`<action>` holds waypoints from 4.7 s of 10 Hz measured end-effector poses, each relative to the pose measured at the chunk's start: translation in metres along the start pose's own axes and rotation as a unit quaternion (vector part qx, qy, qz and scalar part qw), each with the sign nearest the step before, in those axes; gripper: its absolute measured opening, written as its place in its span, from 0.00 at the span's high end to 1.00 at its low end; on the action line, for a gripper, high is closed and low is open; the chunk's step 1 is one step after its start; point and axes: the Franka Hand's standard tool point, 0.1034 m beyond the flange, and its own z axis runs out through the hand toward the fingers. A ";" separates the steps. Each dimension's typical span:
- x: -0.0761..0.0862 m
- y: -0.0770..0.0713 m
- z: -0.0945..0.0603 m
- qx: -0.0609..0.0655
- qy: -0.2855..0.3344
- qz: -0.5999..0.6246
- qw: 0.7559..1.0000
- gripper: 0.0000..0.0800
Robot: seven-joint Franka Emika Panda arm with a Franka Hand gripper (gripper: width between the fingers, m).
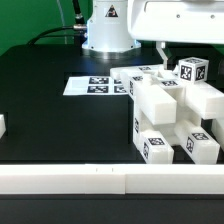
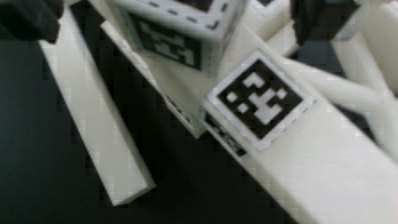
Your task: Assemble chair
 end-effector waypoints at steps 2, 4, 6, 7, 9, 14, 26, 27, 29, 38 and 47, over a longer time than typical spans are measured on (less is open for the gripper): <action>0.001 0.001 -0.001 0.000 0.000 -0.088 0.996 0.19; 0.003 0.003 -0.001 -0.002 0.000 -0.181 0.983 0.19; 0.002 0.003 -0.001 -0.004 0.001 -0.239 0.971 0.19; 0.002 0.004 0.000 -0.005 0.001 -0.251 0.968 0.19; 0.003 0.005 0.000 -0.007 0.004 -0.317 0.948 0.19; 0.005 0.006 0.001 -0.007 0.007 -0.332 0.943 0.52; 0.007 0.007 0.002 0.009 0.004 0.123 0.992 0.65; 0.007 0.007 0.003 0.012 0.003 0.177 0.984 0.65; 0.007 0.007 0.003 0.014 0.002 0.228 0.973 0.65; 0.007 0.005 0.001 0.011 0.004 0.008 1.000 0.19; 0.005 0.003 0.001 -0.031 0.010 -0.373 0.927 0.19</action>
Offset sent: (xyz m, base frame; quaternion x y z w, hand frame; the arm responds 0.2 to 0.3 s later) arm 0.0026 0.0013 0.0053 -0.0153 -0.0142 -0.2464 0.9689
